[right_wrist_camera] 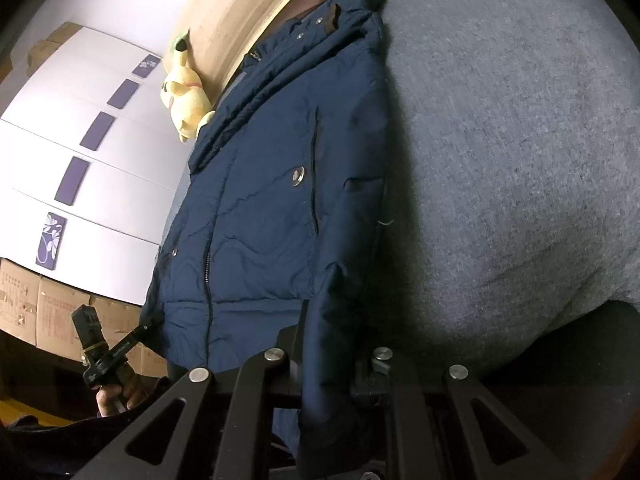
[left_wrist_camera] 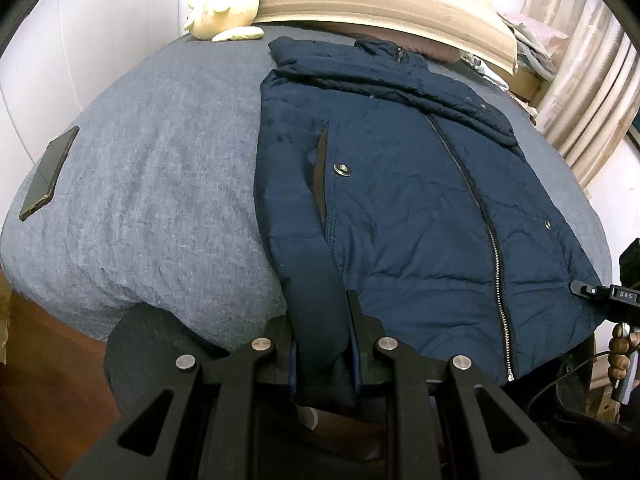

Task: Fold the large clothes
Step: 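Hold the jacket hem pinched in both closed grippers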

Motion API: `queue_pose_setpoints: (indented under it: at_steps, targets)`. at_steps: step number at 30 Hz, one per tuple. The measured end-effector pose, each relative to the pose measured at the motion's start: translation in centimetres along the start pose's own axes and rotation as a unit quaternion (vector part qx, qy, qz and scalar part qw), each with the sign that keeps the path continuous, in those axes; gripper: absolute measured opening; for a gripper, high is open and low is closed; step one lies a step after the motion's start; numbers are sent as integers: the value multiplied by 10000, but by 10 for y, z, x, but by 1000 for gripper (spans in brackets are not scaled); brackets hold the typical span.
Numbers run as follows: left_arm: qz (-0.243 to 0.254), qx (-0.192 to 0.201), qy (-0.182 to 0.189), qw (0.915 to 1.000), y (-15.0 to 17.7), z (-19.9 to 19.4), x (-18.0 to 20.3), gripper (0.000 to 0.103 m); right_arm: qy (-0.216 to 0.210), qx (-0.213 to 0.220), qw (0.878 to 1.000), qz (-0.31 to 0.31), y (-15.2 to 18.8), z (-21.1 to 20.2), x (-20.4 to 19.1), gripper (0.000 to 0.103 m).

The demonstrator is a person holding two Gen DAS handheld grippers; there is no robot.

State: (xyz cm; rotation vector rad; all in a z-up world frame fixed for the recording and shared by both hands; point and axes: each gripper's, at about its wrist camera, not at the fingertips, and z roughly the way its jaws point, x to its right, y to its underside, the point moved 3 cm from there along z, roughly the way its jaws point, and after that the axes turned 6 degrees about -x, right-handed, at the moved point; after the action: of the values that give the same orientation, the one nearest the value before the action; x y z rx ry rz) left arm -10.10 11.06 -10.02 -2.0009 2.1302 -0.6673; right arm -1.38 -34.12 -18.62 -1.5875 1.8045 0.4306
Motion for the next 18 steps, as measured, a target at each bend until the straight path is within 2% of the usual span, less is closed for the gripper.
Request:
queue_pose_setpoints:
  at_steps: [18]
  targets:
    - [47, -59, -68, 9999, -2, 2, -2, 20, -69, 11, 9999, 140, 4, 8, 5, 14]
